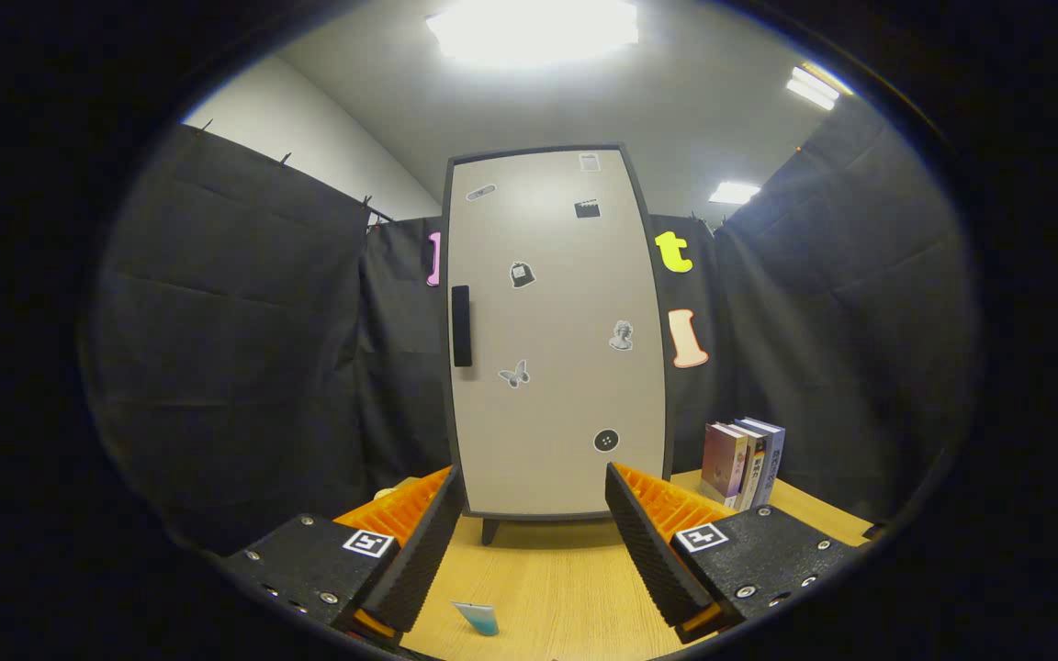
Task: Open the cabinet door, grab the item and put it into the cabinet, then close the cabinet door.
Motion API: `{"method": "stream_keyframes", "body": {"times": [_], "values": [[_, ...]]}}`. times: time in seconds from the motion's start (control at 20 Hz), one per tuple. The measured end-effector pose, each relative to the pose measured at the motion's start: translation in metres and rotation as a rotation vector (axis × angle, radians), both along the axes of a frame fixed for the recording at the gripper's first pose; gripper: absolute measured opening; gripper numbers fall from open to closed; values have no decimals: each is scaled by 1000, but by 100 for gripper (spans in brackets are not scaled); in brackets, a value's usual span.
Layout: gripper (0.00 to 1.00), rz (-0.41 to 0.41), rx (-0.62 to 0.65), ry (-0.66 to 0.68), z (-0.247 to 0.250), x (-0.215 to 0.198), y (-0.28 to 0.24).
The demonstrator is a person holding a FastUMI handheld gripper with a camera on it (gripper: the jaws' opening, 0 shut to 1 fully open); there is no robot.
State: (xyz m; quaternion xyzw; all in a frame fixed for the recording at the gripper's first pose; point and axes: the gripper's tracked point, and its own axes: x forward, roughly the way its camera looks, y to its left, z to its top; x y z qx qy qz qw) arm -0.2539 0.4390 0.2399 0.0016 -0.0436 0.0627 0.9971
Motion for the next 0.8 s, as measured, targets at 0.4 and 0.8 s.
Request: {"method": "stream_keyframes", "body": {"times": [0.4, 0.8], "values": [[95, -26, -2, 32, -13, 8, -1], [95, -22, -38, 9, -10, 15, 8]]}}
